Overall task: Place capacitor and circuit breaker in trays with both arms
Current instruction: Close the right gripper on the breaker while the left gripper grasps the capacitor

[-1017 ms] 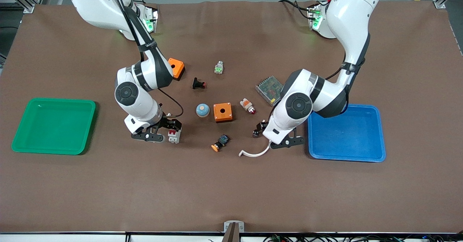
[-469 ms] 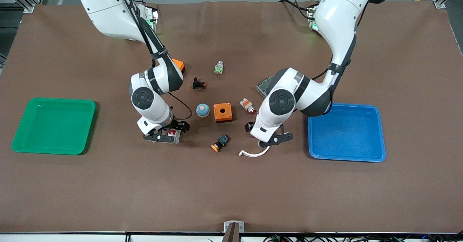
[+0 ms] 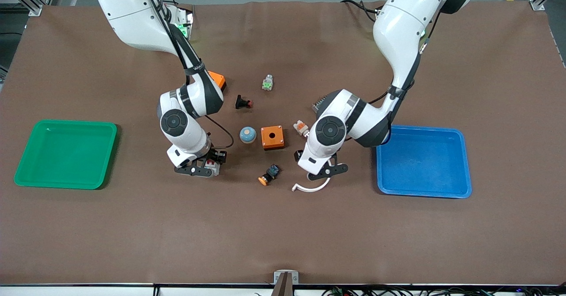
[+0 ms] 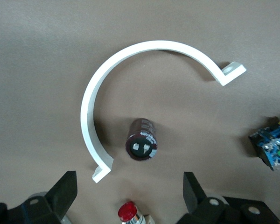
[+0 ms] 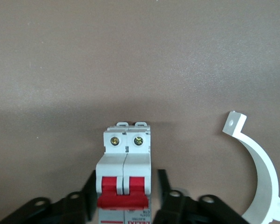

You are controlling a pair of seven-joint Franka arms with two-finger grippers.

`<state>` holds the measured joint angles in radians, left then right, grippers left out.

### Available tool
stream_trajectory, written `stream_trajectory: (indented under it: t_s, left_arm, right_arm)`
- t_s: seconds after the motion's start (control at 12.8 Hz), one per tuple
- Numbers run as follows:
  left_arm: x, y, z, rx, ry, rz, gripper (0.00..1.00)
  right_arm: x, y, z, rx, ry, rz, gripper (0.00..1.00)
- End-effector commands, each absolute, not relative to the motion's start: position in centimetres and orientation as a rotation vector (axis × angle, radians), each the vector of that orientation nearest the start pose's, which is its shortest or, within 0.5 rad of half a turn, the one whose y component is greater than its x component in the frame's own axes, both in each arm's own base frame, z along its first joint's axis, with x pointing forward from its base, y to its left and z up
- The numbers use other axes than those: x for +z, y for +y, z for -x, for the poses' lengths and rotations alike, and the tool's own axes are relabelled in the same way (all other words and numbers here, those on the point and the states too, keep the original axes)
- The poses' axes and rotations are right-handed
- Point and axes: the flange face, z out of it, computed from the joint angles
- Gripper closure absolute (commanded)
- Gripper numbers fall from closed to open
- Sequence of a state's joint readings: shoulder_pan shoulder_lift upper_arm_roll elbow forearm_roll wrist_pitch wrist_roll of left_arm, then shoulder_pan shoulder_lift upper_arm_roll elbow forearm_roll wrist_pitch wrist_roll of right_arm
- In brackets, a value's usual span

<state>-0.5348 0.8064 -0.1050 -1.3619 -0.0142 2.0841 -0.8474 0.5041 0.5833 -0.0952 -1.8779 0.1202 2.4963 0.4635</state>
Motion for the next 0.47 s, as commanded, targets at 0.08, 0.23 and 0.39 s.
stream_trajectory:
  t_s: [0.08,0.23,0.39]
  left_arm:
    - [21.1,-42.8,-59.7,0.143,-0.403,3.117,0.00]
    - [20.6,-42.8,-60.1,0.121,-0.457,3.126,0.07]
    - [20.4,-42.7,-60.2,0.122,-0.488,3.120,0.21]
  right_arm:
    - [21.1,25.7,-60.2,-0.060,0.245,3.103,1.00]
    - [24.7,24.1,-61.4,0.027,0.290,3.124,1.00]
    - [30.6,20.1,-62.1,0.043,0.347,3.163,1.00]
